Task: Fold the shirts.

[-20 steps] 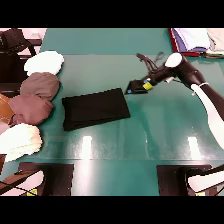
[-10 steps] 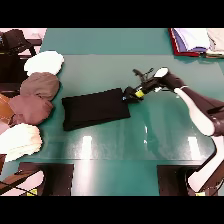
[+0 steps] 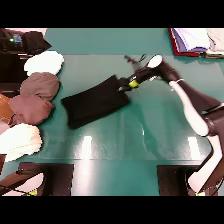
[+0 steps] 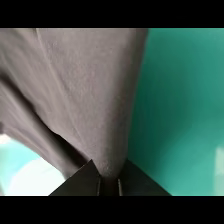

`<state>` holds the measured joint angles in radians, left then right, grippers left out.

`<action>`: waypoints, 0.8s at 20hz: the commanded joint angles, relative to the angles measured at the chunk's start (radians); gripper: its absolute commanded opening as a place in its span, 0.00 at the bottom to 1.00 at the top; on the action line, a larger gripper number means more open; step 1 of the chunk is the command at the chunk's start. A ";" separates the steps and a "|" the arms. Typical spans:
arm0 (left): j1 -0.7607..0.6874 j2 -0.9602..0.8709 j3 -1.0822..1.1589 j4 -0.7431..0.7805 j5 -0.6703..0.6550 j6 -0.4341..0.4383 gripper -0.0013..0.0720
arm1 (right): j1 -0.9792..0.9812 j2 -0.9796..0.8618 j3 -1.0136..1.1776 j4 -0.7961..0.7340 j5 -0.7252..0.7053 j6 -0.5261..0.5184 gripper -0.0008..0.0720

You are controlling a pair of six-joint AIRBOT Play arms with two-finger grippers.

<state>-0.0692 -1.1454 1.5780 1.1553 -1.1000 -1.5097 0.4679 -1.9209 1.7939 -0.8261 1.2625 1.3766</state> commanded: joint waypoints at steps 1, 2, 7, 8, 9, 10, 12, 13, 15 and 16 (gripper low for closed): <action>-0.072 0.001 0.000 0.002 0.004 0.000 0.05 | -0.158 0.132 -0.040 -0.154 0.012 0.047 0.03; -0.077 0.001 0.000 0.001 0.004 -0.001 0.05 | -0.236 0.187 -0.084 -0.187 0.012 0.056 0.03; -0.077 0.001 0.000 -0.003 0.004 -0.002 0.05 | -0.653 0.432 -0.296 -0.328 -0.056 0.128 0.03; -0.077 0.001 0.000 -0.003 0.005 -0.002 0.05 | -0.746 0.477 -0.336 -0.326 -0.085 0.145 0.03; -0.077 0.001 0.000 -0.003 0.008 -0.002 0.05 | -0.827 0.514 -0.373 -0.326 -0.110 0.153 0.03; -0.077 0.001 0.000 -0.004 0.010 -0.002 0.05 | -0.903 0.549 -0.409 -0.326 -0.133 0.160 0.03; -0.077 0.001 0.000 -0.004 0.016 -0.006 0.05 | -1.052 0.617 -0.492 -0.326 -0.177 0.183 0.03; -0.077 0.001 0.000 -0.004 0.023 -0.006 0.05 | -1.110 0.643 -0.532 -0.326 -0.199 0.198 0.03; -0.077 0.001 0.000 -0.004 0.038 -0.009 0.05 | -1.200 0.678 -0.607 -0.326 -0.208 0.203 0.03; -0.077 0.001 0.000 -0.004 0.045 -0.009 0.05 | -1.229 0.688 -0.641 -0.327 -0.208 0.203 0.03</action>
<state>-0.1455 -1.1454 1.5780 1.1519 -1.0740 -1.5146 -0.6262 -1.2900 1.2518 -1.1461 1.0908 1.5608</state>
